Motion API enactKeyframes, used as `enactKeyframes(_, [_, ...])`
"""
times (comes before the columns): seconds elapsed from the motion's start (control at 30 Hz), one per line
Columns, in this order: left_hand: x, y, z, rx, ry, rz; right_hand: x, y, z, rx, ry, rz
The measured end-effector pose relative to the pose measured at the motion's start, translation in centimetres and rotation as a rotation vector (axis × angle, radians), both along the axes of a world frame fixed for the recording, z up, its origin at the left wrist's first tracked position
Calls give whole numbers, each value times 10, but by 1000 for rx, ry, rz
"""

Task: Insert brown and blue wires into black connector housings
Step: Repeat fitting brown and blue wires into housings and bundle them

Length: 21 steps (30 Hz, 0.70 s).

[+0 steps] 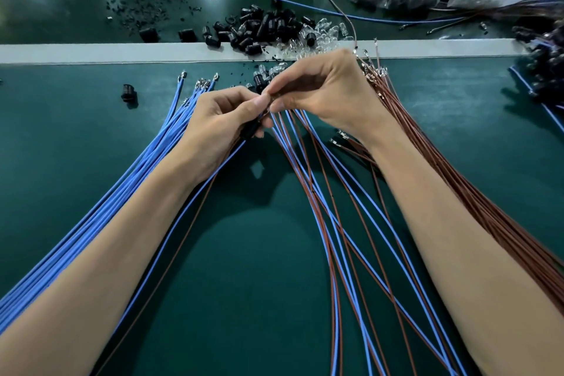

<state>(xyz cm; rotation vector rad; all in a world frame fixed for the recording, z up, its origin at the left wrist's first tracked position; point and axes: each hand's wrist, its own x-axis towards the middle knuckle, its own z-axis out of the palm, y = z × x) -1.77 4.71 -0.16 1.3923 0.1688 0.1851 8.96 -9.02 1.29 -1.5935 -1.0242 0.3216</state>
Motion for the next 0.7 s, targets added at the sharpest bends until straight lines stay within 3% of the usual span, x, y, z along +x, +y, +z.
enactKeyframes(0.3, [0,9,-4,82,26,-68,2,-2,5,-106,-77,40])
enactKeyframes(0.7, [4,6,-8,85,28,-29,3,-2,4,-78,-46,11])
